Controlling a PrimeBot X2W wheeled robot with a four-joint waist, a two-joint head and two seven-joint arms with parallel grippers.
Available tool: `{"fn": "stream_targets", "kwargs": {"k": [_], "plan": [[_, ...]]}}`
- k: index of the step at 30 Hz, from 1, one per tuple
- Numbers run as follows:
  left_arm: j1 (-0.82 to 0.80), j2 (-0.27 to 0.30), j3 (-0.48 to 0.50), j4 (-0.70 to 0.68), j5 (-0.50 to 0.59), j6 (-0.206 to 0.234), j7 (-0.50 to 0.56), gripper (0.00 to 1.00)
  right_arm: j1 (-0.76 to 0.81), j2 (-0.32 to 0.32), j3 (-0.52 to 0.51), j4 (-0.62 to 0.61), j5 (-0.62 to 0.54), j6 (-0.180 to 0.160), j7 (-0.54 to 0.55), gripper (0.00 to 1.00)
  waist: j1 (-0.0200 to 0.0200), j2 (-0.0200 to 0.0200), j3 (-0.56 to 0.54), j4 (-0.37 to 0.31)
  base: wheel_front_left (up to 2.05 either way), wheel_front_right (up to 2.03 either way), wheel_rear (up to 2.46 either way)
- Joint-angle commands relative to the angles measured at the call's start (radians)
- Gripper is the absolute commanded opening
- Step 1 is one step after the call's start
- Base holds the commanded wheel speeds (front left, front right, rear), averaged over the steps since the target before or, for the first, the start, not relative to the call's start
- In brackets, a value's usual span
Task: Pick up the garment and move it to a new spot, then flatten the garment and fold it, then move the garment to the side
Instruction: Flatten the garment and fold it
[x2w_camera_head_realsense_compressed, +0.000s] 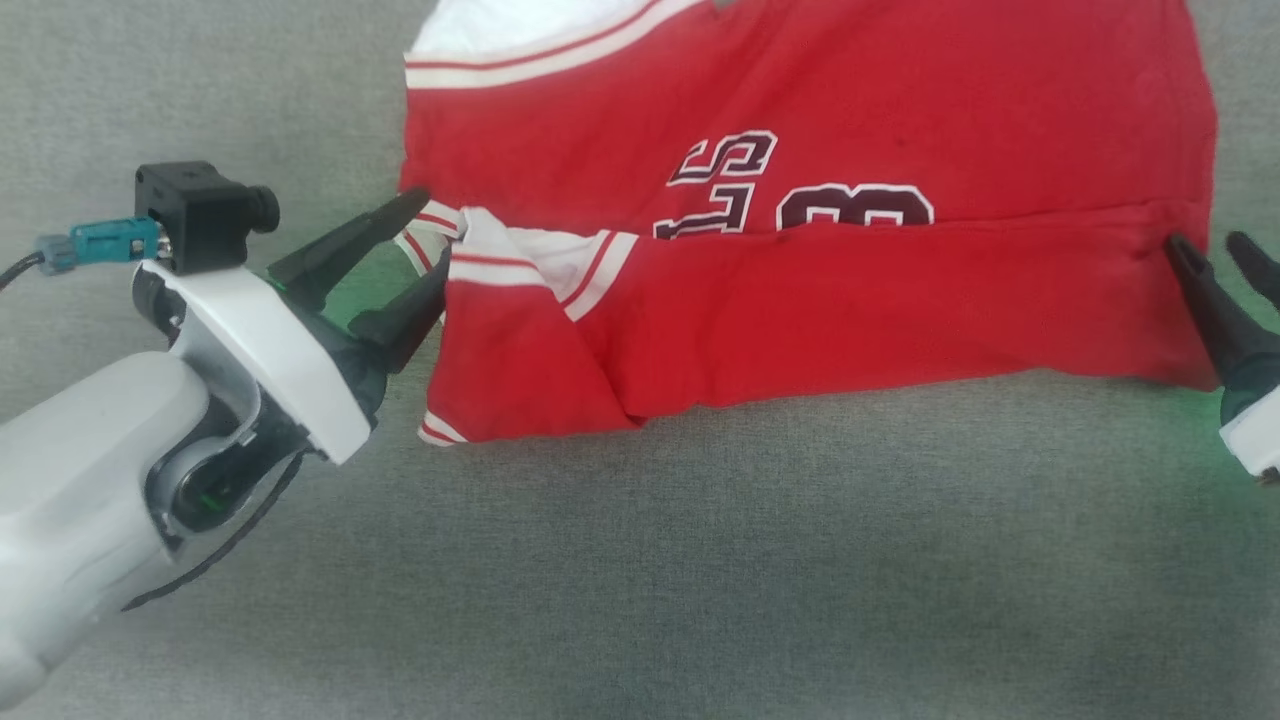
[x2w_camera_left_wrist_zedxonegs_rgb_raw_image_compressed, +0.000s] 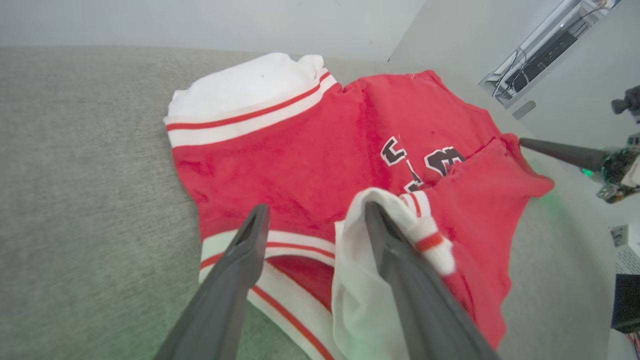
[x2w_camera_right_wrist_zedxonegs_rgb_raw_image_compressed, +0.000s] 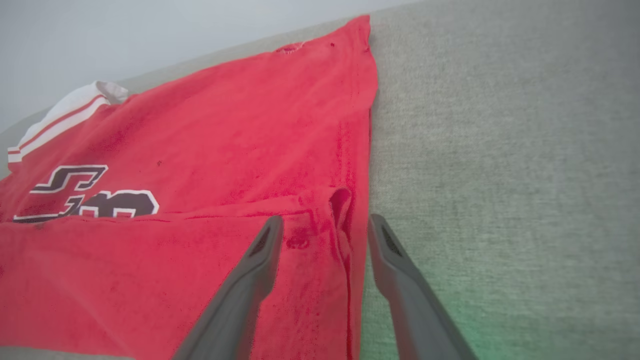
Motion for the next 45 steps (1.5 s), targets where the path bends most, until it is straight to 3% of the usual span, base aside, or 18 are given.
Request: {"fn": "stream_targets", "kwargs": {"k": [1,7,10,18,26,36,39,45], "plan": [[-0.019,0.013,-0.022,-0.007,0.009,0.001,-0.003,1.00,0.013,-0.005,0.000,0.001,0.005,0.000,-0.014,1.00,0.0000,0.0000,-0.033,0.003,0.00,0.00,0.00],[-0.088,0.075,-0.063,-0.009,-0.009,0.001,0.062,1.00,0.036,-0.020,-0.013,0.000,0.005,0.000,-0.040,1.00,0.0000,0.0000,-0.108,0.012,0.00,0.00,0.00],[-0.113,0.099,-0.074,-0.045,-0.044,0.001,0.148,1.00,0.041,-0.024,-0.027,0.000,0.010,0.000,-0.046,1.00,0.0000,0.0000,-0.135,0.017,0.00,0.00,0.00],[-0.071,0.157,-0.092,-0.169,-0.210,0.009,0.552,1.00,0.042,-0.027,-0.044,-0.004,0.018,0.000,-0.046,1.00,0.0000,0.0000,-0.145,0.018,0.00,0.00,0.00],[-0.029,0.114,-0.094,-0.159,-0.255,0.047,0.652,1.00,0.017,-0.024,-0.042,-0.019,0.023,0.000,-0.051,1.00,0.0000,0.0000,-0.094,-0.007,0.00,0.00,0.00],[0.035,0.000,-0.110,0.094,-0.330,0.037,0.776,1.00,-0.010,-0.022,-0.052,-0.036,0.018,0.000,-0.043,1.00,0.0000,0.0000,-0.040,-0.047,0.00,0.00,0.00],[0.049,-0.030,-0.105,0.109,-0.365,0.019,0.799,0.00,-0.009,-0.034,-0.048,-0.042,0.017,0.000,-0.027,1.00,0.0000,0.0000,-0.033,-0.051,0.00,0.00,0.00],[0.032,-0.046,-0.086,0.093,-0.350,0.006,0.793,0.00,0.023,-0.117,0.003,-0.058,0.001,0.000,0.098,1.00,0.0000,0.0000,-0.021,-0.040,0.00,0.00,0.00]]}}
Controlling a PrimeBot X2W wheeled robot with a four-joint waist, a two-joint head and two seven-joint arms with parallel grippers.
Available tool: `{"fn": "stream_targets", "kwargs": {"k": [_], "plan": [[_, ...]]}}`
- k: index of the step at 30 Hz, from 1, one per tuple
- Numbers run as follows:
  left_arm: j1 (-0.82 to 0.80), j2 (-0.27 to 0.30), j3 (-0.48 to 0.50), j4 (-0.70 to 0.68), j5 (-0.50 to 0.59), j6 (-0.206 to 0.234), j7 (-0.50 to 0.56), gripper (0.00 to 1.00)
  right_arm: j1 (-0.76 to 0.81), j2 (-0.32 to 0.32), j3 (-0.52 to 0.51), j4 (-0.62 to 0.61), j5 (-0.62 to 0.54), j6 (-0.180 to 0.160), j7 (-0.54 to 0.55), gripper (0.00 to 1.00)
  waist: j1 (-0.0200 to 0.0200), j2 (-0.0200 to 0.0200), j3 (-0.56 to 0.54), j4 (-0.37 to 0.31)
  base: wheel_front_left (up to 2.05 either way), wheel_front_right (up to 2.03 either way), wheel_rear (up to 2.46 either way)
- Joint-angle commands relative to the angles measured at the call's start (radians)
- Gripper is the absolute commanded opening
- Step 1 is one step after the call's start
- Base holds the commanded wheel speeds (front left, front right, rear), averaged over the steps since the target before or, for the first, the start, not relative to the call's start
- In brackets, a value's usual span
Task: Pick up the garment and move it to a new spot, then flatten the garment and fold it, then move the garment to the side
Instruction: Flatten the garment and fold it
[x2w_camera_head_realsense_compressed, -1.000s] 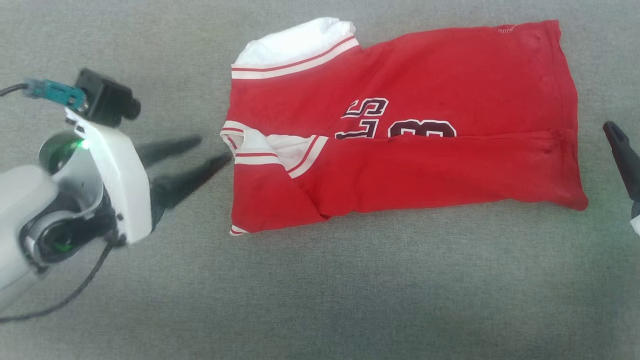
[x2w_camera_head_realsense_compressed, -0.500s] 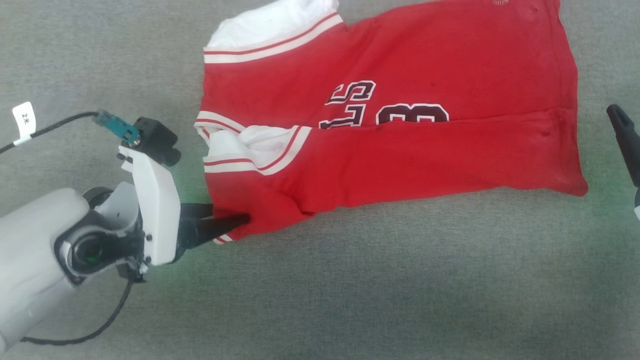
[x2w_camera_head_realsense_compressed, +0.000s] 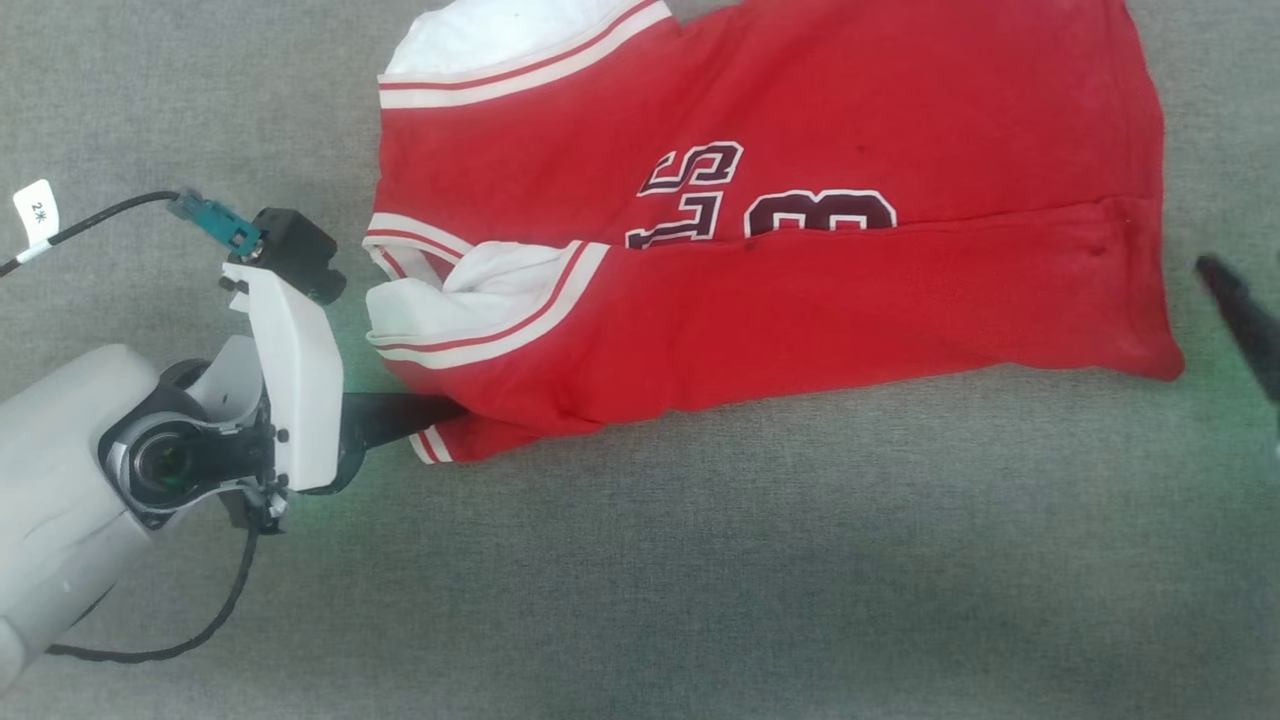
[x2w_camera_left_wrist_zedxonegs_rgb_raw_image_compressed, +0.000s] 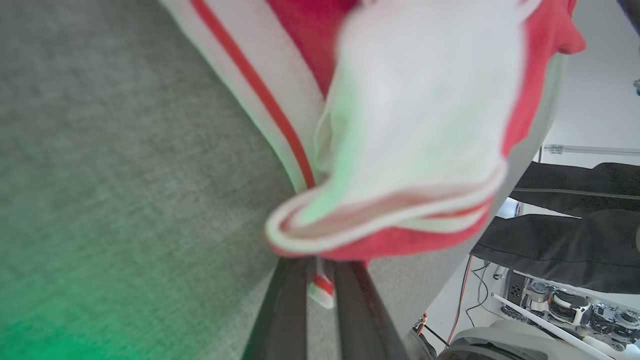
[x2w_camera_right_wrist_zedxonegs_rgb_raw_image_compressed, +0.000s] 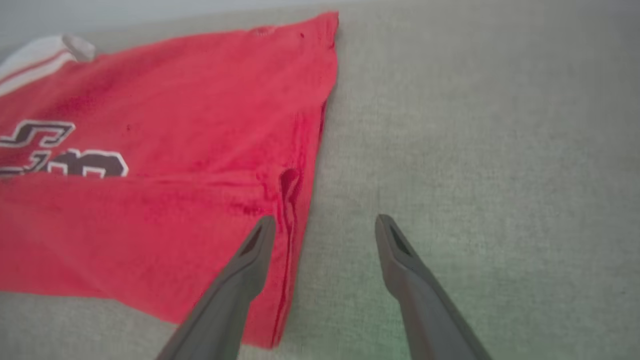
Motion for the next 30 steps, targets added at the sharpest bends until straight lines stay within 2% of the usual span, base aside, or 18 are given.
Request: {"fn": "stream_targets", "kwargs": {"k": [1,5,10,12,13,14,15,19,25,29,30], "plan": [[0.041,-0.054,-0.029,0.002,0.022,0.007,-0.004,0.00,0.006,-0.011,0.010,-0.004,0.009,0.000,0.031,1.00,0.0000,-0.0002,0.004,0.004,0.00,0.00,0.00],[0.025,-0.062,-0.015,-0.019,0.037,0.005,-0.019,0.00,-0.002,-0.058,0.065,-0.023,0.025,0.000,0.188,1.00,0.0000,-0.0002,0.019,0.016,0.00,0.00,0.00],[0.020,-0.074,-0.005,-0.042,0.058,0.005,-0.028,0.00,-0.019,-0.076,0.107,-0.012,0.031,0.000,0.371,1.00,0.0000,-0.0002,0.036,0.038,0.00,0.00,0.00],[0.022,-0.080,-0.001,-0.047,0.067,0.005,-0.036,0.00,-0.020,-0.078,0.115,-0.007,0.014,0.000,0.408,1.00,0.0000,-0.0002,0.039,0.046,0.00,0.00,0.00],[0.026,-0.082,0.002,-0.049,0.070,0.005,-0.042,0.00,-0.022,-0.078,0.120,-0.005,0.008,0.000,0.420,0.80,0.0000,-0.0002,0.039,0.048,0.00,0.00,0.00],[0.031,-0.085,0.005,-0.051,0.073,0.005,-0.046,0.00,-0.022,-0.078,0.122,-0.004,0.006,0.000,0.428,0.31,0.0000,-0.0002,0.038,0.051,0.00,0.00,0.00],[0.033,-0.085,0.009,-0.052,0.078,0.005,-0.054,0.00,-0.022,-0.072,0.120,-0.003,0.007,0.000,0.431,0.00,0.0000,-0.0002,0.038,0.054,0.00,0.00,0.00],[0.048,-0.079,0.028,-0.061,0.086,0.005,-0.094,0.00,0.000,-0.059,0.096,-0.017,0.007,0.000,0.413,0.00,0.0000,-0.0002,0.018,0.061,0.00,0.00,0.00],[0.092,-0.034,0.050,-0.112,0.089,0.004,-0.141,0.00,0.057,-0.045,0.055,-0.058,0.013,0.000,0.393,0.00,0.0000,-0.0002,-0.031,0.062,0.00,0.00,0.00],[0.142,0.021,0.061,-0.183,0.088,0.003,-0.172,0.00,0.133,-0.041,0.037,-0.103,0.018,0.000,0.401,0.00,0.0000,-0.0002,-0.065,0.057,0.00,0.00,0.00],[0.171,0.055,0.062,-0.218,0.088,0.003,-0.185,0.00,0.174,-0.044,0.029,-0.127,0.024,0.000,0.412,0.00,0.0000,-0.0002,-0.077,0.054,0.00,0.00,0.00]]}}
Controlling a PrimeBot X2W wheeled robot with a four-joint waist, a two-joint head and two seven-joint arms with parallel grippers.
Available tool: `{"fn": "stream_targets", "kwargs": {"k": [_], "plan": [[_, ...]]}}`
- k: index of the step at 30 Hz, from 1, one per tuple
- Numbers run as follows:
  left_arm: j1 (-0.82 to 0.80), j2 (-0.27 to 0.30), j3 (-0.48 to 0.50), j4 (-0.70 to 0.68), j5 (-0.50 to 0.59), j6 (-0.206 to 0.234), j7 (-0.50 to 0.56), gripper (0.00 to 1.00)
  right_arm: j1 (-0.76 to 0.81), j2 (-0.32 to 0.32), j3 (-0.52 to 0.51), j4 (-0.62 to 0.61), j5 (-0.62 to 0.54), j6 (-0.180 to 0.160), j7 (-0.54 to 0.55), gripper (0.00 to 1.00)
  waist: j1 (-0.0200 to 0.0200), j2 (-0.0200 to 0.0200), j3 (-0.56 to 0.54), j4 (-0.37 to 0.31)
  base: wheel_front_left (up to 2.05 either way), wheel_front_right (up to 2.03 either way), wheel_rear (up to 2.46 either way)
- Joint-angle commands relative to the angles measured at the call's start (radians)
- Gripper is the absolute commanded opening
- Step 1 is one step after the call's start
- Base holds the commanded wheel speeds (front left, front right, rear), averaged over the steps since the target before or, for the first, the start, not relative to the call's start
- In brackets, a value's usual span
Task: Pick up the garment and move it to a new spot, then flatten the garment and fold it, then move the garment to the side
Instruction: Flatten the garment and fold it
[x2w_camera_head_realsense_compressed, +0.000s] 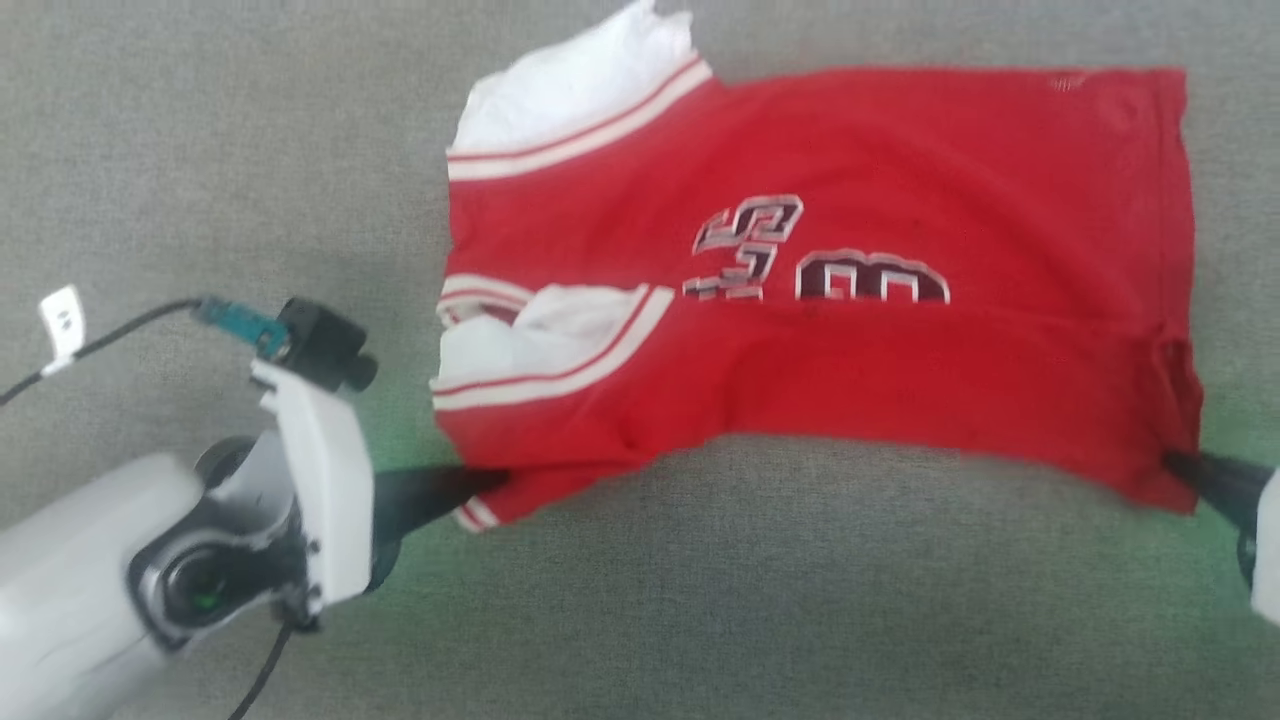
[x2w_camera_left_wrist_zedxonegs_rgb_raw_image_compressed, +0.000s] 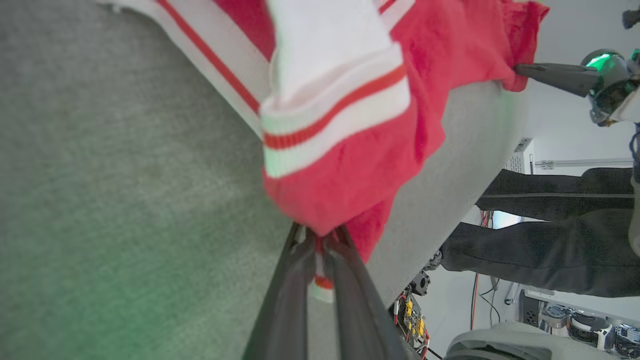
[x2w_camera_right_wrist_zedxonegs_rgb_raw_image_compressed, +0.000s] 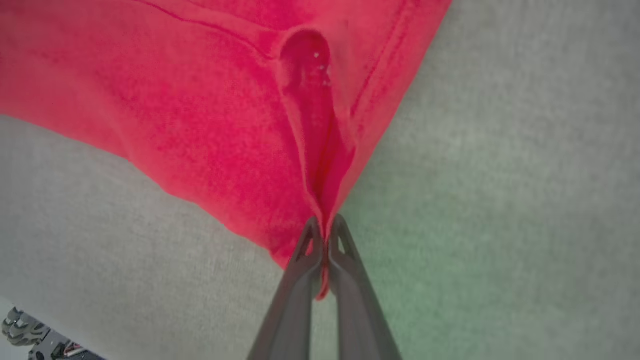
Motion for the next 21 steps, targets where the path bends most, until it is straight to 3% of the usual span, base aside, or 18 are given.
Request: {"fn": "stream_targets", "kwargs": {"k": [1,7,13,14,15,16,17,21], "plan": [[0.027,0.019,0.002,-0.020,-0.001,0.001,-0.010,0.00,0.028,-0.001,-0.009,-0.014,0.010,0.000,0.011,0.00,0.0000,0.0000,-0.013,-0.005,0.00,0.00,0.00],[0.105,0.119,-0.002,-0.131,-0.011,0.001,-0.037,0.00,0.136,0.002,-0.057,-0.082,0.024,0.000,0.035,0.00,0.0000,0.0000,-0.025,-0.015,0.00,0.00,0.00],[0.158,0.179,-0.004,-0.206,0.003,0.001,-0.070,0.00,0.172,0.015,-0.086,-0.104,0.030,0.000,0.011,0.00,0.0000,0.0000,-0.027,-0.020,0.00,0.00,0.00],[0.168,0.180,-0.008,-0.205,0.010,0.001,-0.075,0.00,0.170,0.018,-0.088,-0.102,0.028,0.000,0.001,0.40,0.0000,0.0000,-0.028,-0.020,0.00,0.00,0.00],[0.171,0.182,-0.010,-0.204,0.024,0.001,-0.085,0.19,0.167,0.018,-0.090,-0.102,0.023,0.000,-0.010,0.85,0.0000,0.0000,-0.029,-0.019,0.00,0.00,0.00],[0.170,0.184,0.000,-0.195,0.030,0.001,-0.107,0.82,0.163,0.022,-0.095,-0.103,0.016,0.000,-0.027,1.00,0.0000,0.0000,-0.030,-0.019,0.00,0.00,0.00],[0.171,0.184,0.009,-0.185,0.029,0.001,-0.127,1.00,0.157,0.029,-0.101,-0.101,0.010,0.000,-0.046,1.00,0.0000,0.0000,-0.032,-0.019,0.00,0.00,0.00],[0.166,0.210,0.045,-0.162,0.048,0.001,-0.198,1.00,0.131,0.036,-0.119,-0.113,-0.015,0.000,-0.145,1.00,0.0000,0.0000,-0.034,-0.030,0.00,0.00,0.00]]}}
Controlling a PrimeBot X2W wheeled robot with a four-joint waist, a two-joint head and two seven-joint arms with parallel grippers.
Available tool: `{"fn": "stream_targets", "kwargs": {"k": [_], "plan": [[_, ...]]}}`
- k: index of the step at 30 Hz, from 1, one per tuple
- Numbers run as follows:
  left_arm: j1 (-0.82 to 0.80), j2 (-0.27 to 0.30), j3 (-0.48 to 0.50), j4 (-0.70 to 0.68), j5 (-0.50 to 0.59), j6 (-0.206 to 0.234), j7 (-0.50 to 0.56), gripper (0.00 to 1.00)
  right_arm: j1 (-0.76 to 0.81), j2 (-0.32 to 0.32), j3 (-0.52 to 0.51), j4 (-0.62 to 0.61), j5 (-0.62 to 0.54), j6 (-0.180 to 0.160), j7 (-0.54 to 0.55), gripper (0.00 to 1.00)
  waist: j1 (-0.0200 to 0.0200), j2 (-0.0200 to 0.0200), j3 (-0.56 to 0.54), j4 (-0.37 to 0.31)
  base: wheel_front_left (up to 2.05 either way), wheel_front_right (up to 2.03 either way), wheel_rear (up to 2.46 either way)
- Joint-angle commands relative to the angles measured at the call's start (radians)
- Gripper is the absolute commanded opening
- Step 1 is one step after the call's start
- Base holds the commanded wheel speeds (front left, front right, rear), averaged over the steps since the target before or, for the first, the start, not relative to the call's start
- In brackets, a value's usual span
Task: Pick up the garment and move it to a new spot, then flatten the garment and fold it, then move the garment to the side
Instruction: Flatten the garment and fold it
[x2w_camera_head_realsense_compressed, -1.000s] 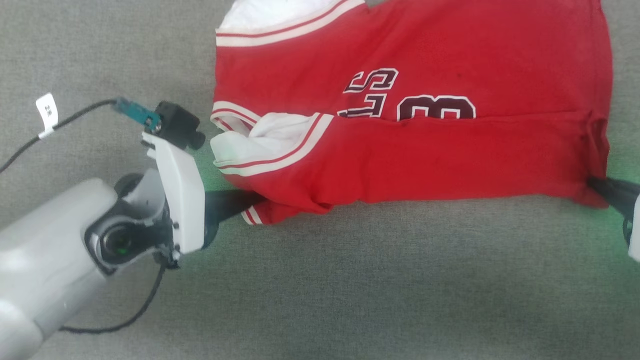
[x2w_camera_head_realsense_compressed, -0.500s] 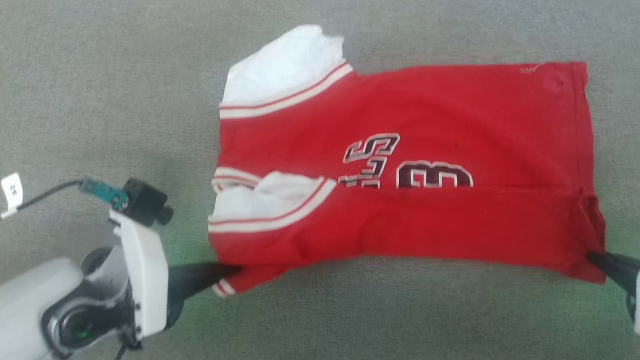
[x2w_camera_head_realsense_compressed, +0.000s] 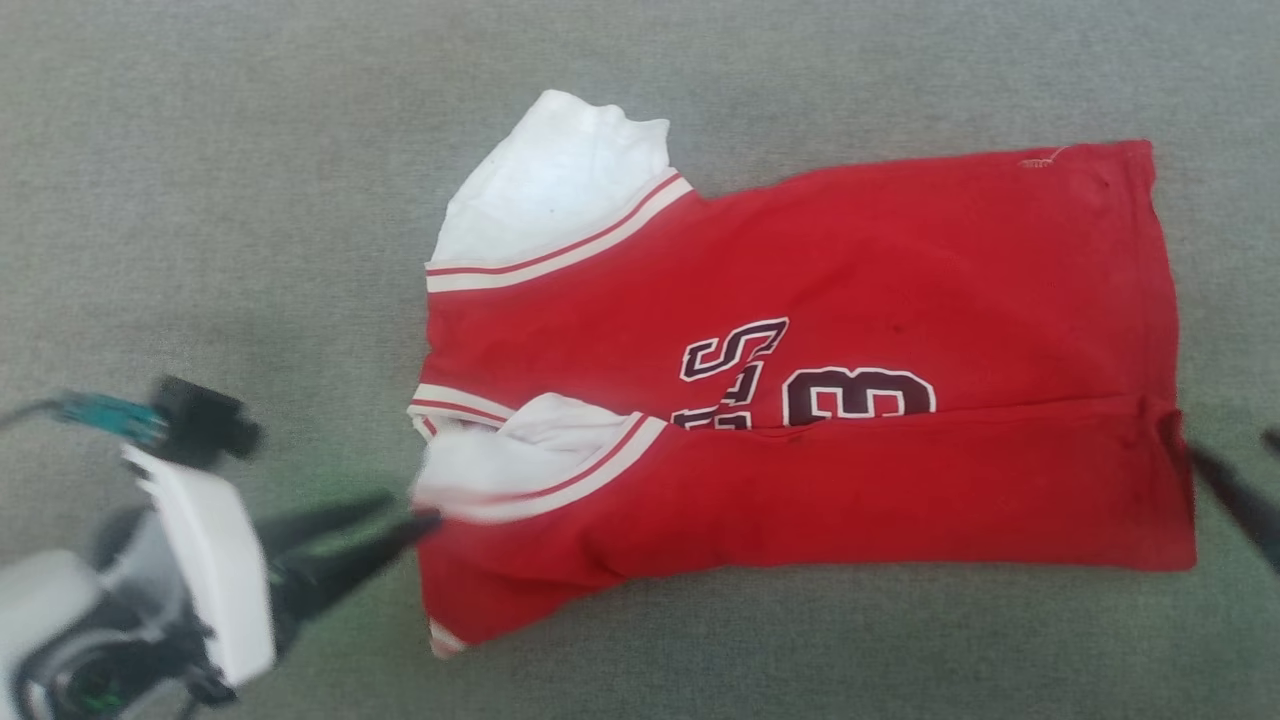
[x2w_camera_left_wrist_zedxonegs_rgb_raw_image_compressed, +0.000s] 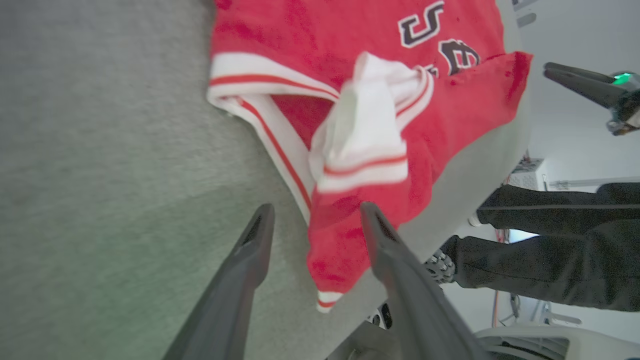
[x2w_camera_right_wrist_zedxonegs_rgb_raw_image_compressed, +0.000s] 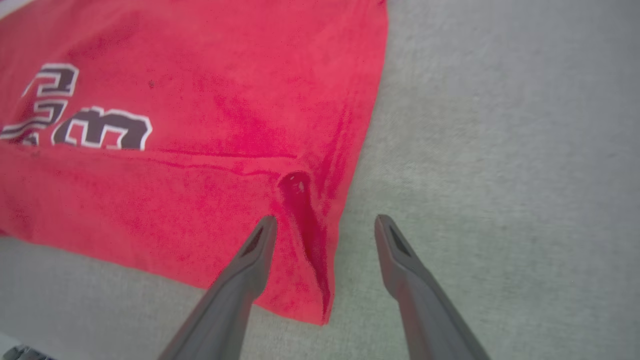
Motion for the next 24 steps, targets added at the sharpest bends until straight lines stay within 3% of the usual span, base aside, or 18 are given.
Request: {"fn": "stream_targets", "kwargs": {"k": [1,6,9,14,19,24], "plan": [[-0.007,0.016,0.022,0.010,0.020,0.001,-0.032,1.00,-0.024,0.005,-0.005,-0.008,-0.014,0.000,-0.049,1.00,0.0000,0.0000,0.000,-0.009,0.00,0.00,0.00],[-0.060,0.028,0.115,0.086,0.034,0.028,-0.173,1.00,-0.089,0.035,0.008,0.004,-0.065,0.000,-0.243,1.00,0.0000,0.0000,0.009,-0.046,0.00,0.00,0.00],[-0.120,-0.012,0.170,0.169,0.057,0.050,-0.244,1.00,-0.134,0.060,0.036,0.019,-0.104,0.000,-0.354,1.00,0.0000,0.0000,0.021,-0.073,0.00,0.00,0.00],[-0.259,-0.096,0.204,0.350,0.123,0.050,-0.248,1.00,-0.195,0.104,0.088,0.034,-0.177,0.000,-0.521,1.00,0.0000,0.0000,0.052,-0.129,0.00,0.00,0.00],[-0.362,-0.157,0.178,0.486,0.156,0.037,-0.149,1.00,-0.232,0.141,0.101,0.051,-0.203,0.000,-0.617,1.00,0.0000,0.0000,0.080,-0.181,0.00,0.00,0.00],[-0.454,-0.199,0.112,0.593,0.114,0.011,0.127,1.00,-0.256,0.173,0.103,0.086,-0.207,0.000,-0.678,1.00,0.0000,0.0000,0.100,-0.228,0.00,0.00,0.00]]}}
